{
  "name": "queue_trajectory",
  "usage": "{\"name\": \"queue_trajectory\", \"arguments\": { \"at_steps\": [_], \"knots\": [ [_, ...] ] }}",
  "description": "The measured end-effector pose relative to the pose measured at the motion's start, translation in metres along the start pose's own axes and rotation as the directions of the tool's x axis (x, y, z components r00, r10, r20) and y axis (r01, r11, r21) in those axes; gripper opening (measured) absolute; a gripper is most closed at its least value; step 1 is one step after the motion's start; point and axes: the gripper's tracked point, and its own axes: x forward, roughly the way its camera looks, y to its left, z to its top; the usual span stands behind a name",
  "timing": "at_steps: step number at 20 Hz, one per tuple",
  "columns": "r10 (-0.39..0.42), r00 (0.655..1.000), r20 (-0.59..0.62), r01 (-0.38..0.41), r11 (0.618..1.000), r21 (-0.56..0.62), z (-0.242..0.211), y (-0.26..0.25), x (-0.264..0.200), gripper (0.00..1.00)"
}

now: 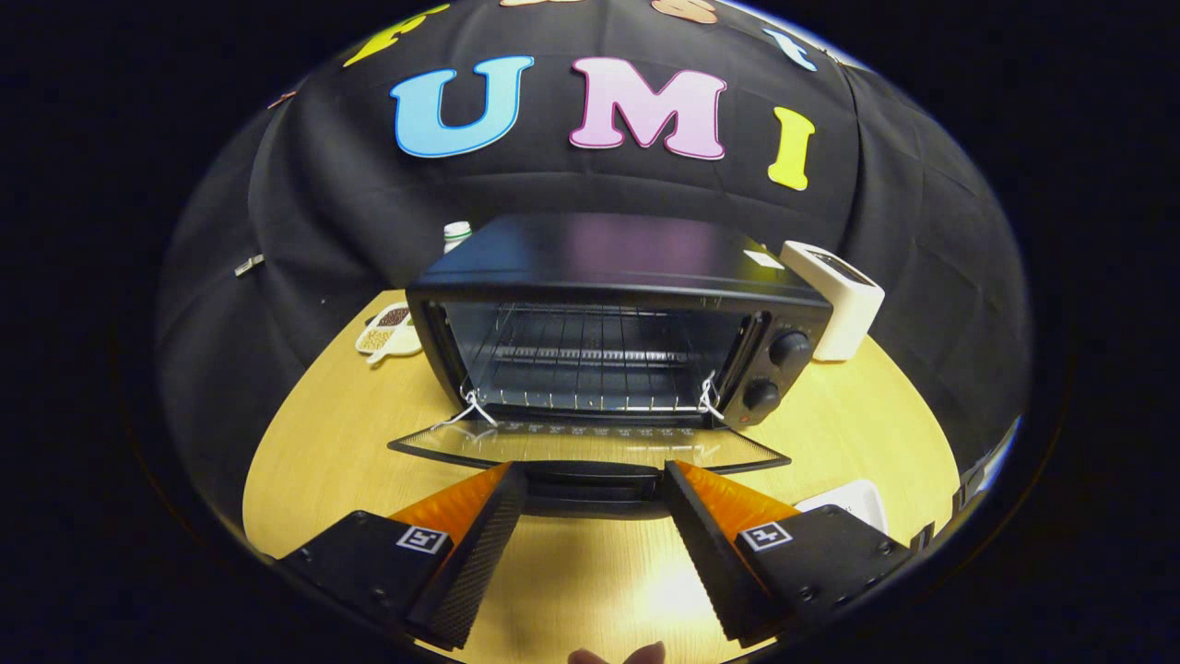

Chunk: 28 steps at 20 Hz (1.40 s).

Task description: Open the toaster oven, put the food inside, and close the toaster oven door.

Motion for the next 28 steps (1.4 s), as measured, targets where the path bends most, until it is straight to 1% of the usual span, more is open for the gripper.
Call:
{"name": "queue_trajectory", "arguments": {
  "at_steps": [5, 8, 10, 13, 20, 24, 28],
  "knots": [
    [0.013, 0.993, -0.117, -0.019, 0.999, -0.049, -0.054, 0.001, 0.000, 0.99],
    [0.027, 0.986, -0.163, -0.038, 0.997, -0.060, -0.077, -0.005, -0.006, 0.99],
    [0.036, 0.983, -0.182, -0.047, 0.997, -0.059, -0.085, -0.008, -0.007, 0.99],
    [0.082, 0.979, -0.185, -0.091, 0.995, -0.043, -0.082, -0.009, -0.016, 0.99],
    [0.195, 0.968, -0.156, -0.203, 0.978, -0.038, -0.043, -0.038, -0.046, 0.99],
    [0.234, 0.958, -0.168, -0.242, 0.970, -0.028, -0.027, -0.078, -0.064, 0.99],
    [0.214, 0.943, -0.253, -0.230, 0.973, -0.032, -0.037, -0.143, -0.070, 0.99]
  ]
}}
